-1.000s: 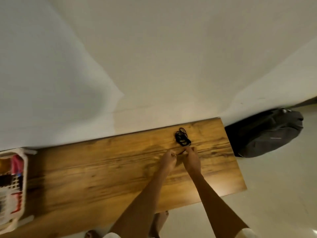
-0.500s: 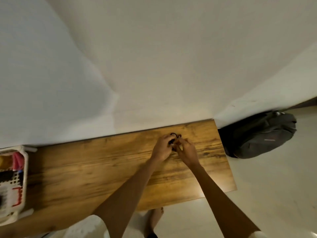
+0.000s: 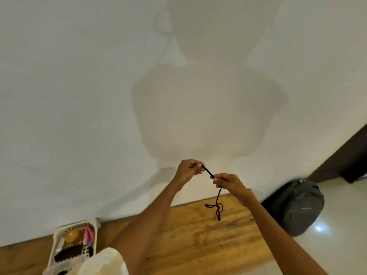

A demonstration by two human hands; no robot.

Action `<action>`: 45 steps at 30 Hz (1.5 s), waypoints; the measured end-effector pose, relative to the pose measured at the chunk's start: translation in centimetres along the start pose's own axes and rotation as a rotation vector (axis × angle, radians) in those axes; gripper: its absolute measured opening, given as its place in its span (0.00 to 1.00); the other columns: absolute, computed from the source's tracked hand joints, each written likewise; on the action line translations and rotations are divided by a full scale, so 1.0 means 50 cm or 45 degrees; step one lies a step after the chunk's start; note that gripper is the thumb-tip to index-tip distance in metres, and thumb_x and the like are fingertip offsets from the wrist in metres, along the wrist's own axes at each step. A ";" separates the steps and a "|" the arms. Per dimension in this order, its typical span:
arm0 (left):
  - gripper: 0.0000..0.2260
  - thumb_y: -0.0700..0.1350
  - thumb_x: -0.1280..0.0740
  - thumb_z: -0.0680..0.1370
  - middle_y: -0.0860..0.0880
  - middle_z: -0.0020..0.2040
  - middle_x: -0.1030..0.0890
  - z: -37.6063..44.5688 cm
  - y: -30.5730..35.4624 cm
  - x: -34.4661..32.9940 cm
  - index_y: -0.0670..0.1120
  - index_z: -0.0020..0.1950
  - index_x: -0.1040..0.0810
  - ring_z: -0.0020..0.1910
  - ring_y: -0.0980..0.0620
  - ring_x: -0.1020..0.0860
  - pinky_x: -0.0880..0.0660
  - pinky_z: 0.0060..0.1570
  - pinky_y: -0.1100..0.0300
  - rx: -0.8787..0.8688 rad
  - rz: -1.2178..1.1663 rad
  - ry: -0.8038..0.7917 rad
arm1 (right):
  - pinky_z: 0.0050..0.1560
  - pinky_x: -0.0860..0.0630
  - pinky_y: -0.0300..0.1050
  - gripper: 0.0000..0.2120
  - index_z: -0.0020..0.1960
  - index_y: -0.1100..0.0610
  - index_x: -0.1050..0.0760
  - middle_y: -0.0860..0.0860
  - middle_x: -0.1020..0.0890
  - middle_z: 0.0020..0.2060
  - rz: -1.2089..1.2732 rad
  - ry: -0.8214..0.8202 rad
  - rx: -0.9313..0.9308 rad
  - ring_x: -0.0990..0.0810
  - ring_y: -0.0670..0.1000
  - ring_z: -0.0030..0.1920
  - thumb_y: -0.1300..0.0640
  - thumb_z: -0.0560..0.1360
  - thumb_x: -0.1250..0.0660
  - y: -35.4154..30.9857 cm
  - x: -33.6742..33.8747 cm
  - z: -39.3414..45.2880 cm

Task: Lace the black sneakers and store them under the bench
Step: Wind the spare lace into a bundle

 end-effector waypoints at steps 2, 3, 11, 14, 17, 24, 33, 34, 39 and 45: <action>0.07 0.38 0.38 0.80 0.50 0.39 0.18 -0.031 0.086 0.058 0.41 0.50 0.20 0.37 0.58 0.20 0.25 0.44 0.63 -0.092 0.018 0.004 | 0.49 0.21 0.39 0.06 0.52 0.59 0.20 0.53 0.18 0.43 -0.022 0.040 0.052 0.20 0.52 0.47 0.64 0.76 0.33 -0.071 -0.016 -0.035; 0.07 0.38 0.38 0.80 0.49 0.40 0.18 -0.046 0.123 0.081 0.42 0.50 0.20 0.39 0.56 0.21 0.26 0.44 0.63 -0.123 0.039 -0.016 | 0.49 0.21 0.38 0.07 0.52 0.59 0.20 0.54 0.18 0.43 -0.038 0.079 0.088 0.21 0.53 0.47 0.65 0.76 0.34 -0.106 -0.022 -0.051; 0.16 0.44 0.45 0.82 0.45 0.66 0.25 -0.143 0.373 0.147 0.43 0.68 0.29 0.65 0.48 0.28 0.36 0.67 0.54 -0.204 0.294 -0.341 | 0.36 0.27 0.30 0.08 0.52 0.56 0.18 0.48 0.20 0.40 -0.654 0.380 0.476 0.23 0.46 0.36 0.61 0.76 0.33 -0.440 -0.061 -0.134; 0.16 0.55 0.46 0.82 0.47 0.61 0.23 -0.172 0.432 0.126 0.49 0.64 0.28 0.60 0.49 0.24 0.33 0.62 0.55 -0.236 0.290 -0.530 | 0.36 0.29 0.32 0.06 0.50 0.57 0.18 0.47 0.19 0.40 -0.753 0.459 0.623 0.23 0.44 0.38 0.61 0.75 0.32 -0.529 -0.062 -0.162; 0.17 0.50 0.45 0.83 0.49 0.46 0.23 -0.183 0.469 0.105 0.42 0.65 0.29 0.46 0.53 0.21 0.28 0.57 0.56 -0.286 0.140 -0.542 | 0.37 0.30 0.27 0.05 0.50 0.57 0.19 0.46 0.19 0.41 -0.799 0.522 0.708 0.24 0.41 0.38 0.59 0.75 0.31 -0.582 -0.055 -0.181; 0.12 0.45 0.46 0.84 0.52 0.28 0.35 -0.189 0.541 0.084 0.43 0.51 0.25 0.26 0.56 0.35 0.29 0.33 0.63 -0.285 -0.134 -0.499 | 0.38 0.33 0.23 0.08 0.52 0.59 0.18 0.52 0.16 0.44 -0.700 0.803 0.688 0.25 0.41 0.37 0.59 0.77 0.34 -0.590 0.021 -0.220; 0.15 0.43 0.46 0.83 0.43 0.58 0.21 -0.156 0.567 0.048 0.36 0.61 0.25 0.54 0.47 0.21 0.22 0.52 0.60 -0.479 -0.214 -0.311 | 0.39 0.32 0.39 0.13 0.56 0.56 0.22 0.51 0.21 0.41 -0.933 0.358 0.577 0.25 0.49 0.39 0.50 0.80 0.39 -0.545 -0.034 -0.203; 0.15 0.43 0.45 0.83 0.43 0.57 0.21 -0.151 0.563 0.047 0.36 0.61 0.24 0.52 0.48 0.20 0.22 0.52 0.61 -0.475 -0.131 -0.307 | 0.40 0.31 0.41 0.12 0.54 0.56 0.21 0.51 0.21 0.40 -0.906 0.381 0.608 0.25 0.49 0.39 0.50 0.79 0.39 -0.561 -0.019 -0.205; 0.14 0.43 0.45 0.83 0.44 0.53 0.17 -0.147 0.569 0.033 0.39 0.59 0.23 0.50 0.46 0.18 0.22 0.53 0.58 -0.442 -0.186 -0.403 | 0.37 0.33 0.38 0.15 0.46 0.61 0.21 0.49 0.23 0.34 -0.748 0.567 0.693 0.27 0.46 0.35 0.50 0.79 0.39 -0.672 0.072 -0.219; 0.14 0.42 0.47 0.83 0.45 0.45 0.16 -0.154 0.614 0.006 0.39 0.53 0.23 0.43 0.46 0.17 0.20 0.47 0.56 -0.483 -0.517 -0.523 | 0.44 0.30 0.46 0.10 0.43 0.58 0.24 0.52 0.22 0.38 -0.625 0.560 0.648 0.25 0.51 0.40 0.55 0.79 0.40 -0.678 0.098 -0.190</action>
Point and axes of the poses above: each hand's wrist, its own z-axis towards the middle knuckle, its own x-axis out of the back of the hand, y = z × x, the point moved 5 cm from there along z, towards the middle knuckle
